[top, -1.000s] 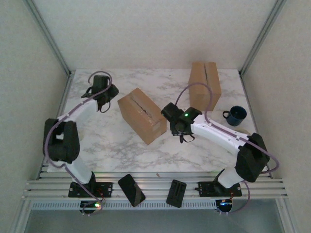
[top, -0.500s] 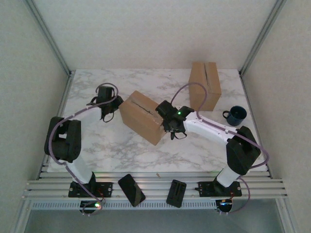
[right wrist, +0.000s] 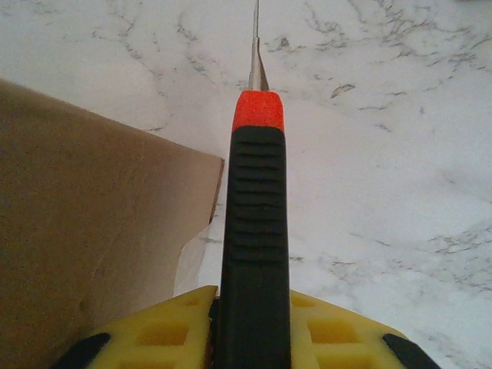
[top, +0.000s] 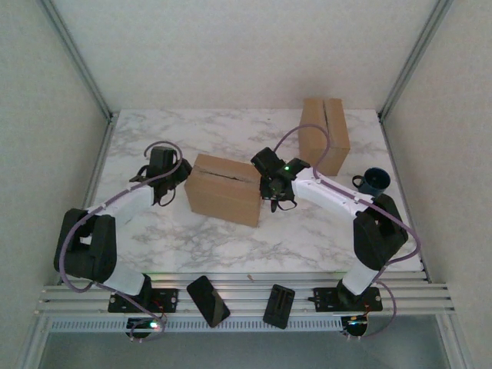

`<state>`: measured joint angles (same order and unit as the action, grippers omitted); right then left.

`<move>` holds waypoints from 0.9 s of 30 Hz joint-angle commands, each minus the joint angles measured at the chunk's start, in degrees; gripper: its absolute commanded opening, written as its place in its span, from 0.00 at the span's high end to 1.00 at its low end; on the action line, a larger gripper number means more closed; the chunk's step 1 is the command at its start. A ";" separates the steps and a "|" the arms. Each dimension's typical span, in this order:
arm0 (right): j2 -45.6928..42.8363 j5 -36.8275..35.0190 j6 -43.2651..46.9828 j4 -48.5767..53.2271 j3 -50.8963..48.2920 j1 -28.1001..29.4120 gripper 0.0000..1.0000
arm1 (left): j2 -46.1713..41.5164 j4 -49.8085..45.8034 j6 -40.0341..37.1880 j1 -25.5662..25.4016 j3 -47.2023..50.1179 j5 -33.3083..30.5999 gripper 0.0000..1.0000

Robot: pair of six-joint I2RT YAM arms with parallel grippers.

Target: Unpack the express box

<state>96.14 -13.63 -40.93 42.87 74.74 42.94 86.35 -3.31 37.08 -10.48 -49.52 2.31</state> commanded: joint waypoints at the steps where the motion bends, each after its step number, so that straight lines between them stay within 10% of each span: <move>1: -0.29 3.41 -1.43 -4.28 -1.27 1.13 1.00 | 1.63 -1.96 -0.51 -0.13 -3.16 -3.28 0.29; 12: -4.91 -0.14 -1.96 -2.20 -4.29 0.95 1.00 | -5.17 -8.14 3.89 3.18 -8.15 -18.46 0.07; 21: -12.01 0.72 2.08 -0.91 -7.74 -3.38 1.00 | -15.16 -11.23 1.66 -0.48 -7.75 -4.40 0.00; 27: -16.77 2.83 4.36 -1.11 -9.85 -6.30 1.00 | -13.35 -11.44 7.43 -10.52 -6.76 -10.81 0.00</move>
<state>81.89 -11.70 -38.52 41.01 65.93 37.47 71.90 -12.12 40.93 -18.35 -56.88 -5.96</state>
